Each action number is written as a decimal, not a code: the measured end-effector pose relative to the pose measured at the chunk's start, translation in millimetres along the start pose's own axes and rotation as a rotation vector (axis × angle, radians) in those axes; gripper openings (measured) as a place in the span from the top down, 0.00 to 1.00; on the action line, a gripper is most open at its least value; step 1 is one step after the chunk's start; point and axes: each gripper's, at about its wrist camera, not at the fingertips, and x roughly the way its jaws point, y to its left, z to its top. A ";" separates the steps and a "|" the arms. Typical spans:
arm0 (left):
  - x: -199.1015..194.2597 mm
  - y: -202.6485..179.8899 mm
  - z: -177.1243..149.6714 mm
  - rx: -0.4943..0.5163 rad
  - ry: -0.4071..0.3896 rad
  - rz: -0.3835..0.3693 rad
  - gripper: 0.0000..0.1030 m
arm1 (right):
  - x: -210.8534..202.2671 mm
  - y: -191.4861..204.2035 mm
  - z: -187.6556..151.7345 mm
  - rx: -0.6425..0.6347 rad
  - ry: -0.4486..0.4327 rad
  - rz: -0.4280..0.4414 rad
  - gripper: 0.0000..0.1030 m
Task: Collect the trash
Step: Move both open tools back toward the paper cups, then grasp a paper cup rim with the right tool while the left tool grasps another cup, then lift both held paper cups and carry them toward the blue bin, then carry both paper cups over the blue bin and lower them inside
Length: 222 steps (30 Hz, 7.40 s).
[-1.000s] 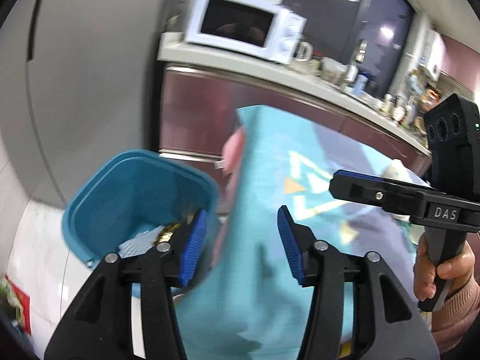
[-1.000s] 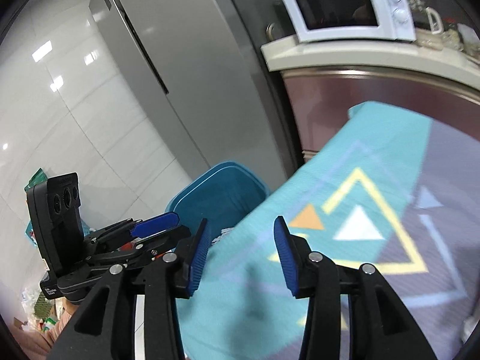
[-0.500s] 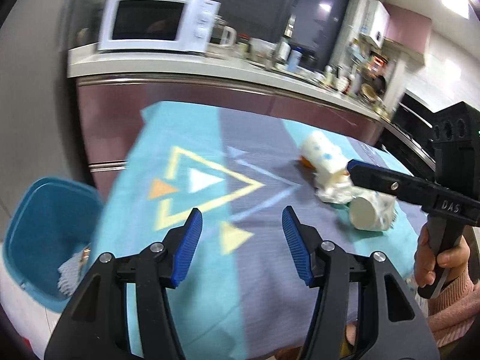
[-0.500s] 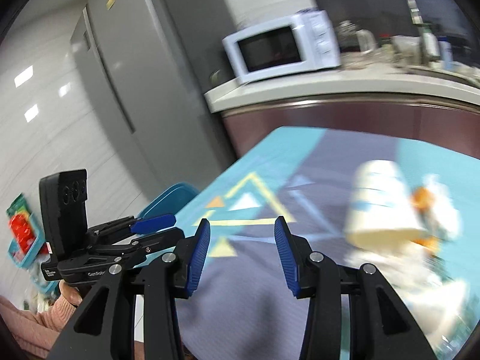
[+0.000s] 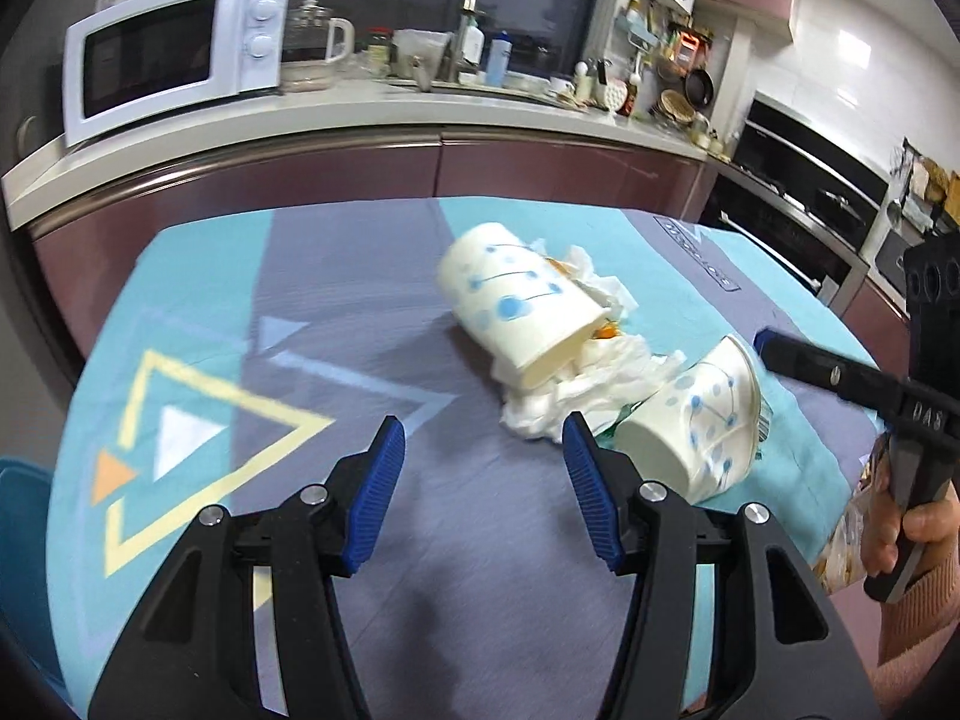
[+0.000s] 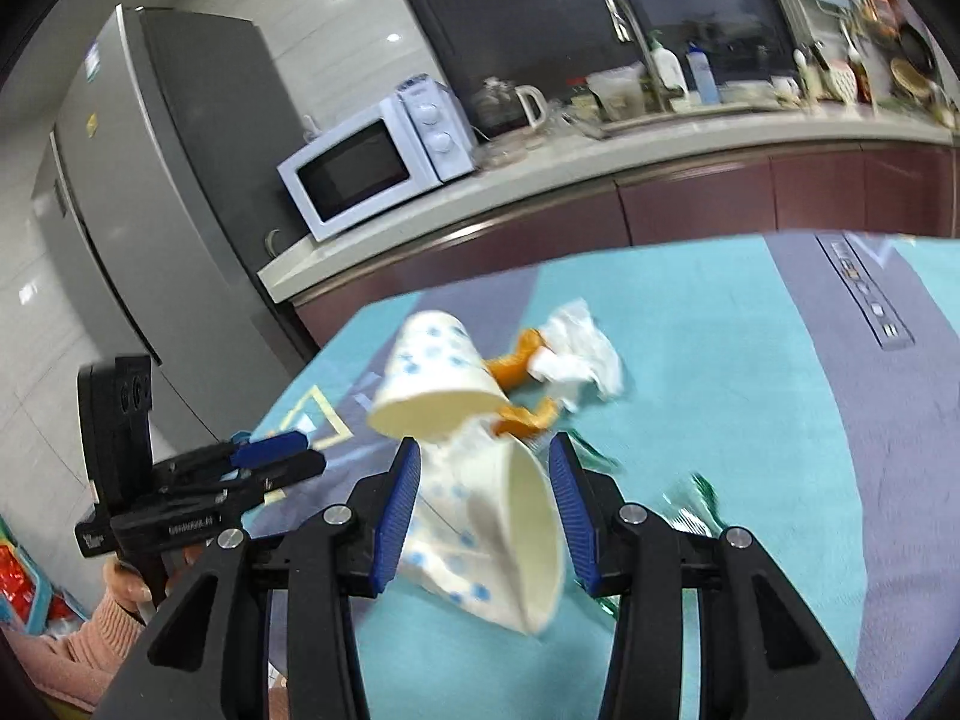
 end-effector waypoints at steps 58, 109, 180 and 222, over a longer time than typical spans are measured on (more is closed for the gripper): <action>-48.6 27.3 -5.2 -0.128 -0.068 0.070 0.96 | -1.6 45.3 -22.2 -0.071 0.065 0.203 0.97; -132.7 60.9 -42.3 -0.168 -0.160 0.195 0.96 | 43.6 98.6 -10.3 -0.129 0.105 0.322 0.97; -240.7 200.1 -115.4 -0.440 -0.233 0.514 0.96 | 140.5 237.8 1.3 -0.308 0.249 0.551 0.97; -211.7 280.6 -147.0 -0.590 -0.134 0.636 0.96 | 239.6 327.6 -9.7 -0.403 0.421 0.557 0.97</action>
